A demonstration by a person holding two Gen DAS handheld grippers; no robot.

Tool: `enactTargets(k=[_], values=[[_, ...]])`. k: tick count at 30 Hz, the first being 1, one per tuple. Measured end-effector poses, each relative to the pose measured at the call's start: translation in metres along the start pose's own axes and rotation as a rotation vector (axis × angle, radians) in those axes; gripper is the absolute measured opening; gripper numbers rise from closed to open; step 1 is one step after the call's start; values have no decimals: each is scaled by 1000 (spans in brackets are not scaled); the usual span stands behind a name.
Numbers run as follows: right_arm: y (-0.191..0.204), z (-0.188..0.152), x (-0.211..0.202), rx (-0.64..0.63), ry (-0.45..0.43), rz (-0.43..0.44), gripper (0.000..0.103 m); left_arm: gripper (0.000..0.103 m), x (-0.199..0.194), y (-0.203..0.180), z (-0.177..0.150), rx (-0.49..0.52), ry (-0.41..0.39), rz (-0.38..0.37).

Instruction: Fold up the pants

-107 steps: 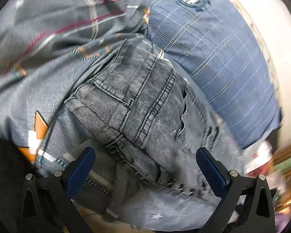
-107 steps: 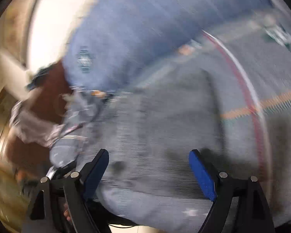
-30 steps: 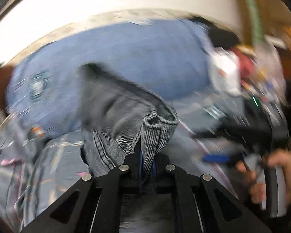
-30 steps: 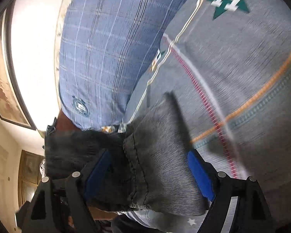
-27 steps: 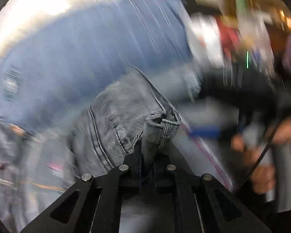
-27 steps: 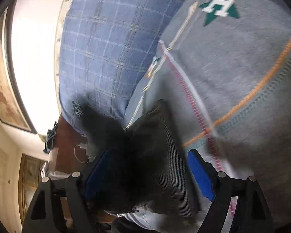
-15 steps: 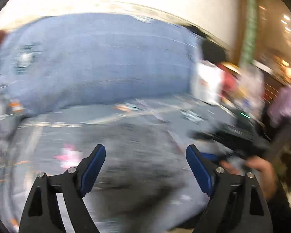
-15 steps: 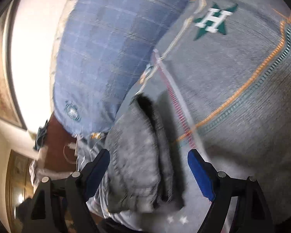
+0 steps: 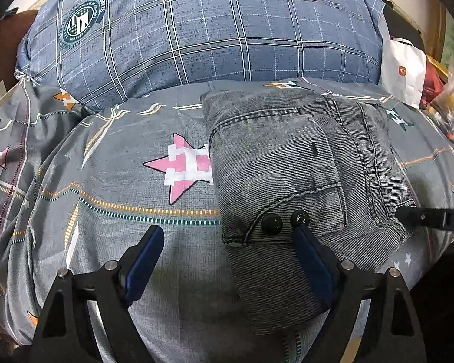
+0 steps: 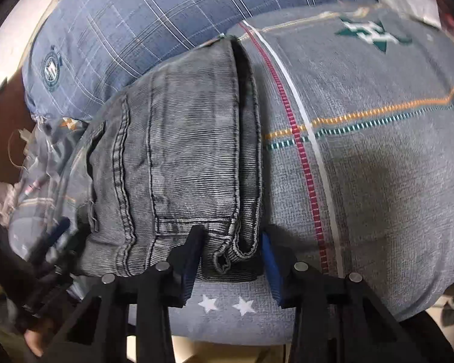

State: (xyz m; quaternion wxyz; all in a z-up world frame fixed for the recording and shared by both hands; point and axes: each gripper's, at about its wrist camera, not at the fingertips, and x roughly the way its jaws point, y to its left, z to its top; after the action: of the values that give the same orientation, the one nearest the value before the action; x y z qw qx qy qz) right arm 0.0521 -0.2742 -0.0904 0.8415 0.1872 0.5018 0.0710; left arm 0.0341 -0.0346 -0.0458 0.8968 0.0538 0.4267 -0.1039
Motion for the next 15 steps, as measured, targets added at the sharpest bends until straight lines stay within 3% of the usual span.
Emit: enactTargets(k=[3, 5, 8, 12, 15], values=[[10, 0, -9, -25, -1, -23, 44, 87, -29, 10, 4, -52, -72, -38], [14, 4, -19, -25, -26, -21, 44, 87, -41, 4, 3, -11, -120, -22], [19, 17, -46, -7, -126, -17, 44, 88, -9, -16, -9, 113, -7, 37], [42, 45, -65, -77, -209, 32, 63, 89, -7, -11, -15, 43, -28, 11], [71, 74, -57, -146, -221, 65, 63, 90, -6, -10, -15, 61, -39, 11]])
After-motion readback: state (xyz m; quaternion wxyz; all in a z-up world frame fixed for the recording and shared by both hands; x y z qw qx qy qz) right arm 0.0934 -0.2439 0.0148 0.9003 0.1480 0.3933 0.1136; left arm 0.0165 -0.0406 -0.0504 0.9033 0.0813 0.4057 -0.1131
